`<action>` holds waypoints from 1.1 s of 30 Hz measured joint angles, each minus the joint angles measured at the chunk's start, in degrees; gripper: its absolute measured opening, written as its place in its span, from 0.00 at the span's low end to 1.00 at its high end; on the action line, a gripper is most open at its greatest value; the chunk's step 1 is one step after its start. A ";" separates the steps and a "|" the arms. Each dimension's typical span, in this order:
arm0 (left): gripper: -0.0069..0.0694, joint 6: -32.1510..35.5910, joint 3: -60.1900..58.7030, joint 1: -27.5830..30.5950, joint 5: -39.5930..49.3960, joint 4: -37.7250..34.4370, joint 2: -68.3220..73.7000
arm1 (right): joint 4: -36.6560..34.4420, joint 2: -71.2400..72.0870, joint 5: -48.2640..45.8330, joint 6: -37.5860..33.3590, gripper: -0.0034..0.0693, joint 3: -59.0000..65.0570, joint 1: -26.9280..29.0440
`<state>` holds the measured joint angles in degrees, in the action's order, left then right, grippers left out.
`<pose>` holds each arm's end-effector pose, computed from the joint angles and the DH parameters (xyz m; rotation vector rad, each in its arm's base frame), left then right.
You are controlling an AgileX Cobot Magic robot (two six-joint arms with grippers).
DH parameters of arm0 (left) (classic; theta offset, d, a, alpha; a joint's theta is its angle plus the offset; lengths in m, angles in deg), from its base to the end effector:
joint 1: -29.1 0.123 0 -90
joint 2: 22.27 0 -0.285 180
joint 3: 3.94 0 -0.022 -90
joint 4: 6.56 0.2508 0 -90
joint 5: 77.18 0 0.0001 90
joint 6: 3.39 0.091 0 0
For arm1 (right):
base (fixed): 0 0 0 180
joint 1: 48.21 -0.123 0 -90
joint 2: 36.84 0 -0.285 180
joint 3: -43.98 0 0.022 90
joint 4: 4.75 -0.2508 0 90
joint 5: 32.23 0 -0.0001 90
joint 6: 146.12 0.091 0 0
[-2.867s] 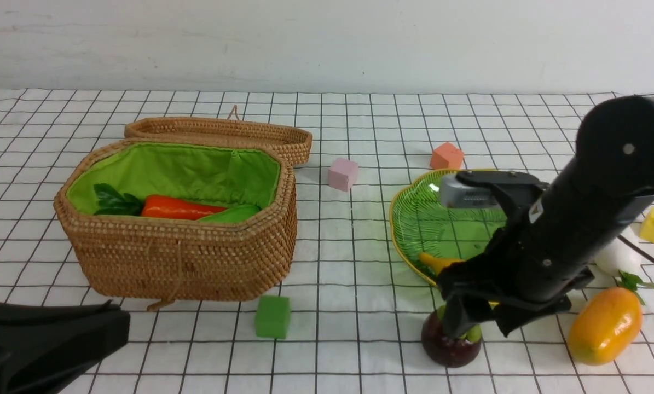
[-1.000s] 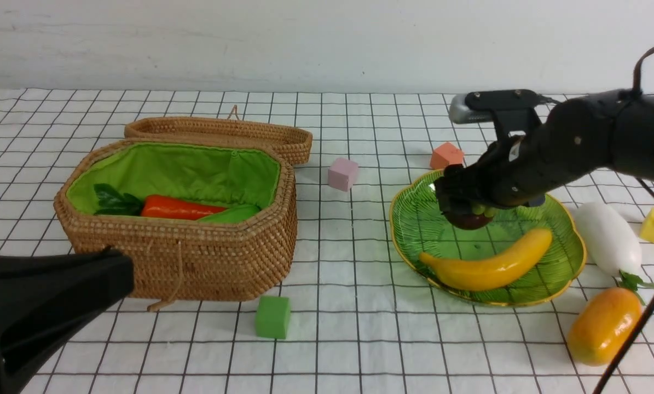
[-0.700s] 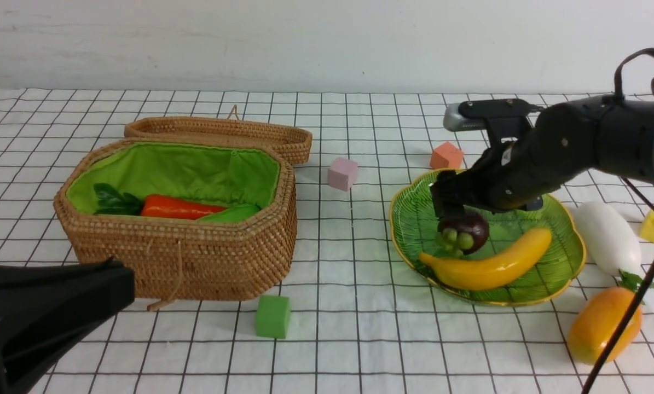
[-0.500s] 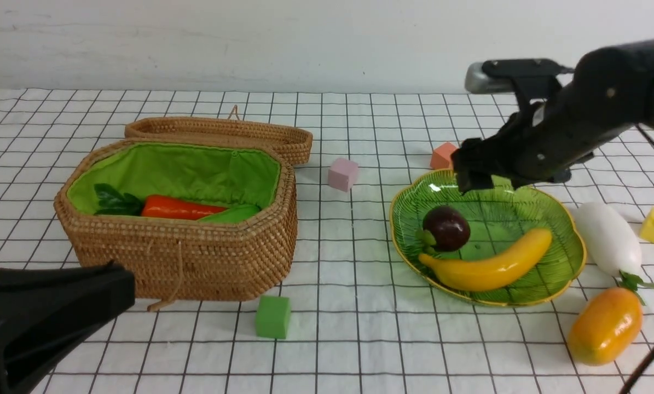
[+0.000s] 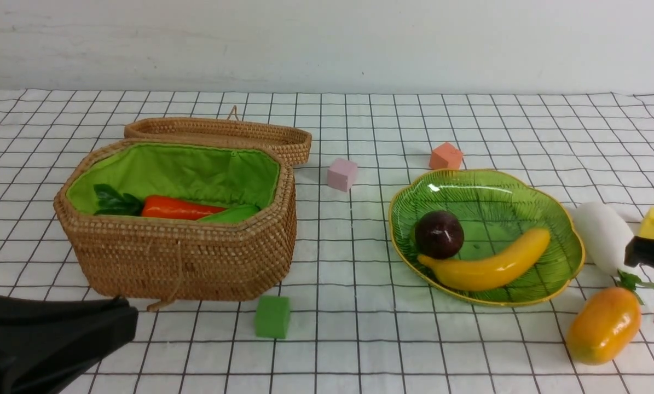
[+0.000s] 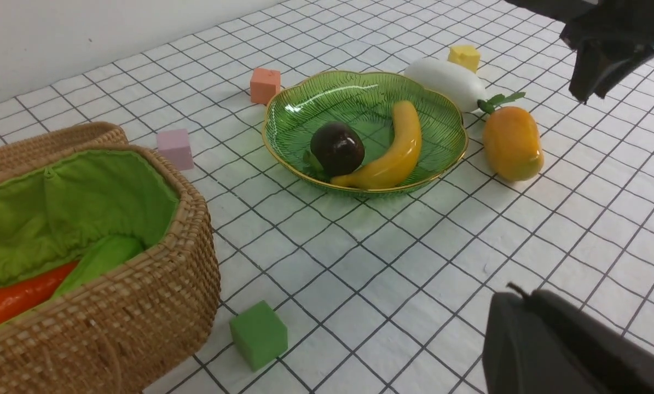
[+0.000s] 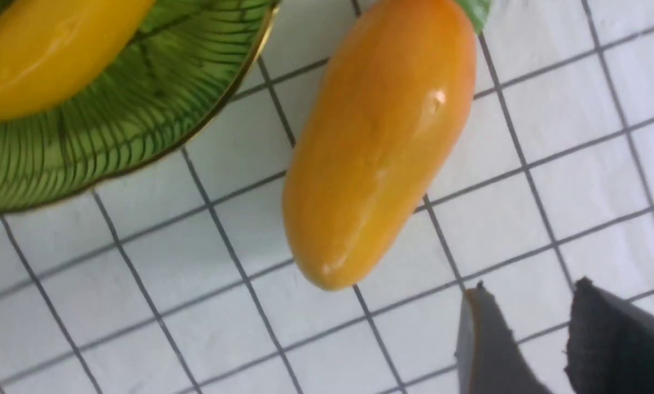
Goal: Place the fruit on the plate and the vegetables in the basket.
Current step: Use the right arm to grab a mango and put it into the right plate
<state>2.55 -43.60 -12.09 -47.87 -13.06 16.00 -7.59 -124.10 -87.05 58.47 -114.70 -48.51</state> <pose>0.0747 -0.0721 0.3467 0.7104 1.7670 -0.5413 0.2570 0.0050 0.2615 0.6343 2.7933 0.1525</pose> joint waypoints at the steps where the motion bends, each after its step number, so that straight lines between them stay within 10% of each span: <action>1: 0.07 0.00 0.00 0.00 0.00 0.00 0.00 | -0.85 -0.27 0.84 0.00 0.50 0.24 0.56; 9: 0.07 0.03 0.00 0.00 1.15 -0.20 0.00 | -8.59 -12.02 12.14 -4.49 0.97 0.68 3.35; 18: 0.07 0.03 0.00 0.00 2.26 -0.24 0.00 | -8.16 -21.14 14.41 -6.03 0.81 0.45 3.35; 33: 0.07 -0.50 0.00 0.00 -3.90 -3.51 0.00 | -11.15 -5.57 7.91 -19.71 0.81 -5.35 -1.16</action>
<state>2.05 -43.60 -12.09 -51.78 -16.57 16.00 -18.74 -129.67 -79.14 38.76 -120.05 -49.67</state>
